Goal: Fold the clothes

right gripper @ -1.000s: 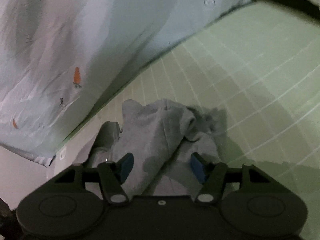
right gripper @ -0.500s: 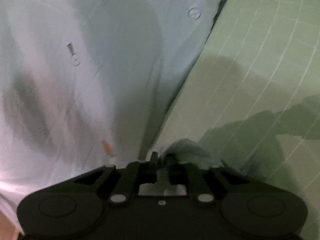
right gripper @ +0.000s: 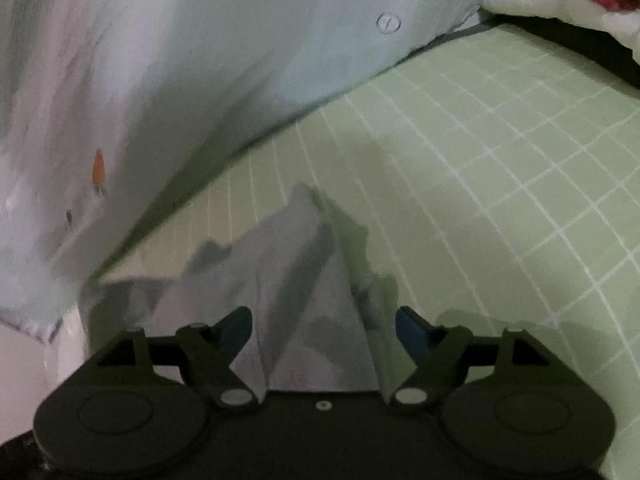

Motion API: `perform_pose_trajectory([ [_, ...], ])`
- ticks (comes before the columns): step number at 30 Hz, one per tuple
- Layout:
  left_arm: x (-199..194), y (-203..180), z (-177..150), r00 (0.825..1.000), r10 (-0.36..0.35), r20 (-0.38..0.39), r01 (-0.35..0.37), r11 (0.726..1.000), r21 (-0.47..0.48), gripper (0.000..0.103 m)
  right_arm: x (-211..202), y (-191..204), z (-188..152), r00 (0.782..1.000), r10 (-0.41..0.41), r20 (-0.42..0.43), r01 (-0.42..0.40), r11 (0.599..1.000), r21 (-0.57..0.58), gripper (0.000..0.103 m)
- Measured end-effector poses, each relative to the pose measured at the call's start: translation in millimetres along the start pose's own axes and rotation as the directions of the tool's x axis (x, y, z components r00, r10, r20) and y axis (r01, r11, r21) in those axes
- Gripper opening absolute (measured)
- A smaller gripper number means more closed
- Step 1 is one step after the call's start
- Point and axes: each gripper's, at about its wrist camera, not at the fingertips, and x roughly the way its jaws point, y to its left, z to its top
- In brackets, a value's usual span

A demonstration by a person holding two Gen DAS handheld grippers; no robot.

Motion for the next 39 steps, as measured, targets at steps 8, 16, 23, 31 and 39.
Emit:
perform_pose_trajectory([
  [8,1.4,27.1,-17.1,0.986,-0.165,-0.032,0.15,0.951,-0.269,0.013,-1.7,-7.1,-7.8,0.997,0.079,-0.026,-0.079,0.997,0.007,0.004],
  [16,-44.3,44.8,-31.1,0.986,-0.165,0.009,0.158,0.927,-0.34,0.012,-48.3,-31.1,-11.2,0.993,0.097,0.069,-0.103,0.991,0.09,0.003],
  [23,-30.8,41.4,-38.8,0.997,-0.066,-0.048,0.048,0.947,-0.318,0.045,-28.3,-17.0,-25.8,0.998,-0.066,-0.002,0.066,0.996,-0.052,0.052],
  [31,-18.4,29.0,-17.1,0.993,-0.092,-0.07,0.08,0.985,-0.153,0.074,-10.9,-13.0,-20.6,0.999,0.039,-0.027,-0.04,0.999,-0.02,0.084],
  [39,15.6,14.7,-7.9,0.974,-0.189,-0.125,0.171,0.975,-0.142,0.083,14.0,-16.1,-20.7,0.979,0.195,-0.064,-0.19,0.979,0.072,0.093],
])
